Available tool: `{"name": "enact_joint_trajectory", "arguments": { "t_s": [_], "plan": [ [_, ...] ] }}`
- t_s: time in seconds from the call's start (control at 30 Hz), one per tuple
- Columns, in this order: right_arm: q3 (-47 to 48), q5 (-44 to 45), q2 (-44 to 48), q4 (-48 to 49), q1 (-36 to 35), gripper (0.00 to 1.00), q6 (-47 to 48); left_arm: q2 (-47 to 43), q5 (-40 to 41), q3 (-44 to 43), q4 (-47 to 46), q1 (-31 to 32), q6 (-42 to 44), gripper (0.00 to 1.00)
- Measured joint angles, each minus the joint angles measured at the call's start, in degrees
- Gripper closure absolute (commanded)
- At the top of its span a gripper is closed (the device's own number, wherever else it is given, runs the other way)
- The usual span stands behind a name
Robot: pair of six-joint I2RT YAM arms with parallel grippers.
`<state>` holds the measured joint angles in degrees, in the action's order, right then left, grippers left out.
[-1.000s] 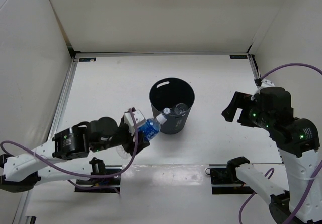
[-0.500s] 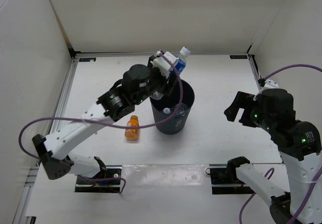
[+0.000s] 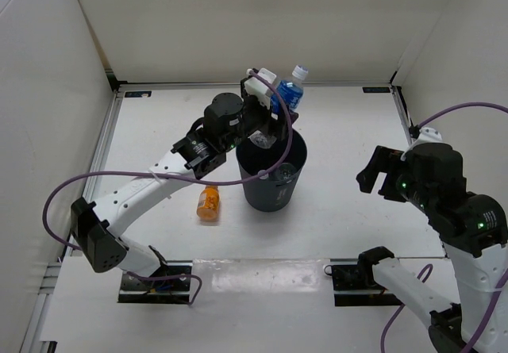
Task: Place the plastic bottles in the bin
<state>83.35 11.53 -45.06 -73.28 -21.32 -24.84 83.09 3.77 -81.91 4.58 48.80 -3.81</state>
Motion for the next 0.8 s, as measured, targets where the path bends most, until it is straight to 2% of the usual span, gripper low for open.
{"name": "enact_joint_trajectory", "arguments": {
  "t_s": [0.1, 0.33, 0.53, 0.8],
  "plan": [
    [-0.2, 0.5, 0.0, 0.2, -0.2, 0.1, 0.0, 0.0, -0.4, 0.1, -0.9, 0.0, -0.8, 0.0],
    [-1.2, 1.0, 0.0, 0.7, -0.1, 0.1, 0.0, -2.4, -0.3, 3.7, -0.4, 0.0, -0.6, 0.0],
    [-1.4, 1.2, -0.2, 1.1, -0.2, 0.1, 0.0, -12.1, 5.6, 8.7, 3.1, -0.9, 1.4, 0.0],
    [-1.7, 1.2, -1.0, 1.4, -0.1, 0.1, 0.0, -30.7, 12.4, 19.2, 11.6, -14.4, -4.8, 0.0]
  ]
}}
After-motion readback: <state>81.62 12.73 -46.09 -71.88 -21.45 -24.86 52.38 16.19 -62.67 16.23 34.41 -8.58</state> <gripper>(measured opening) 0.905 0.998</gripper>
